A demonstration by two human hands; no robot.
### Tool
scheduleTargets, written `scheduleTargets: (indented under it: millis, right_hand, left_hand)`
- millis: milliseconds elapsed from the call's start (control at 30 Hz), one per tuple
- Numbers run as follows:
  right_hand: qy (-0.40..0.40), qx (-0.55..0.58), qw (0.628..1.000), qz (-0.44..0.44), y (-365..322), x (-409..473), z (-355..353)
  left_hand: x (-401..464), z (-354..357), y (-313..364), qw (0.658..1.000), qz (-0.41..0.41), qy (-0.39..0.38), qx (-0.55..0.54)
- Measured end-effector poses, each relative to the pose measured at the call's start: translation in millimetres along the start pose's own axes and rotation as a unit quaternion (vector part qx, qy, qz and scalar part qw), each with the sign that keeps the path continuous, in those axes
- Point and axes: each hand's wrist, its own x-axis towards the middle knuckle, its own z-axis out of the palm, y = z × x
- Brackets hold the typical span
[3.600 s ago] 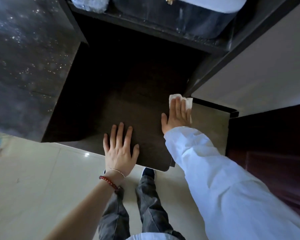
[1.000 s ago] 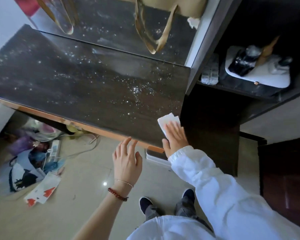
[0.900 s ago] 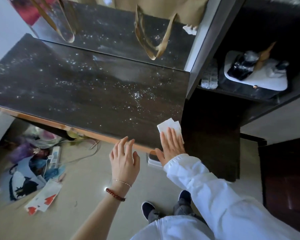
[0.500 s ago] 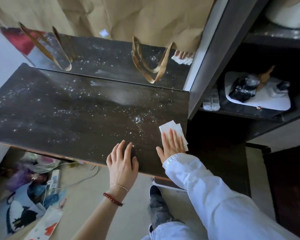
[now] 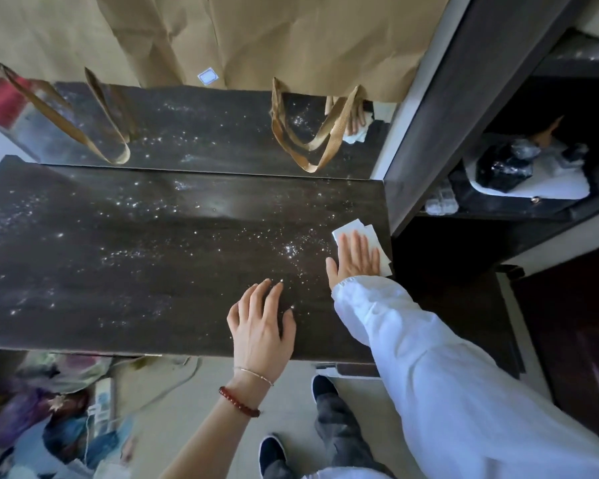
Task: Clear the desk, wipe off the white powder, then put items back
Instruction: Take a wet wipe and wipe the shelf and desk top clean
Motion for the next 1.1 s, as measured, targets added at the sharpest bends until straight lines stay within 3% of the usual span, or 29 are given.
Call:
scheduleTargets:
  millis: [133,333,500,633,767,867,1000,1100]
  right_hand:
    - [0.0,-0.067,0.997,0.038,-8.7,23.8,1.9]
    - [0.087,-0.121,0.988,-0.032,-9.4,71.9,6.7]
    - [0.004,-0.09,0.996,-0.003,-20.0,101.4,9.8]
    - [-0.062,-0.109,0.98,-0.153,-35.4,41.7,11.3]
    - [-0.137,-0.152,0.932,-0.299,-10.7,-28.4,4.1]
    - [-0.1,-0.143,0.956,-0.235,2.5,-6.2,-3.4]
    - [-0.003,-0.114,0.992,-0.053,6.4,70.0,-2.5]
    - [-0.037,-0.047,0.993,0.102,0.7,109.1,0.6]
  left_hand:
    - [14.0,1.4,-21.9,0.998,0.001,-0.036,0.049]
    - [61.8,11.7,-45.5,0.995,-0.001,-0.052,0.088]
    - [95.7,21.5,-50.9,0.992,0.023,-0.048,0.11]
    - [104.1,21.7,-60.9,0.993,0.025,-0.032,0.112]
    - [100.8,23.2,-61.4,0.992,0.022,-0.022,0.126]
    - [100.1,25.0,-60.0,0.991,0.019,-0.015,0.134]
    - [101.0,26.7,-61.3,0.99,0.015,-0.016,0.141]
    - [101.3,26.4,-61.3,0.989,0.019,-0.026,0.148]
